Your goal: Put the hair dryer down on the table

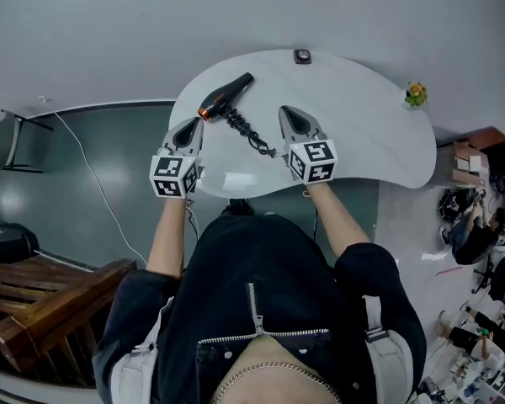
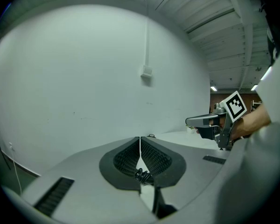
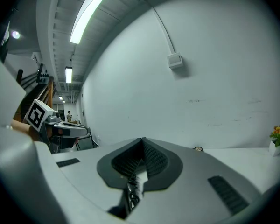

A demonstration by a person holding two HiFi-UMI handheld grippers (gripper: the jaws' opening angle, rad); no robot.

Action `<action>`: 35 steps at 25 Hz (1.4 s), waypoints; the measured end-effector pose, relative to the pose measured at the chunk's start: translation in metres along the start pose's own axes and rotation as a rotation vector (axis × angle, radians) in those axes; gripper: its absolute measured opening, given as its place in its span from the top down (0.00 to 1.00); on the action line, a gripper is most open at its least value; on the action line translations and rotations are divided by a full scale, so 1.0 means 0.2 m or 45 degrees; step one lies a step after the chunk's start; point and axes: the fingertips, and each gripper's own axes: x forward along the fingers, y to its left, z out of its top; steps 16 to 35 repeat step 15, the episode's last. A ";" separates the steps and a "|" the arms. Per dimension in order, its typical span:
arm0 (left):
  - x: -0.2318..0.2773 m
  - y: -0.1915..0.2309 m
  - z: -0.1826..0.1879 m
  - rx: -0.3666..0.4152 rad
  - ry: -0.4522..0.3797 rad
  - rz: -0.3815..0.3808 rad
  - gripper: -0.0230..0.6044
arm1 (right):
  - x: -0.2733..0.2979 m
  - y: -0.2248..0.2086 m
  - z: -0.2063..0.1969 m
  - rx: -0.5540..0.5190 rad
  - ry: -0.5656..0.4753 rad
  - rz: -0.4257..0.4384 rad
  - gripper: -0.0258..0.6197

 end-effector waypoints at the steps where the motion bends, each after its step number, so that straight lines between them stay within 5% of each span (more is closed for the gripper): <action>1: 0.00 0.00 0.00 0.001 0.001 0.001 0.92 | 0.00 0.00 0.00 0.001 -0.002 0.002 0.95; 35: 0.02 0.04 -0.01 -0.014 0.005 0.011 0.92 | 0.06 0.02 -0.01 0.006 0.011 0.036 0.95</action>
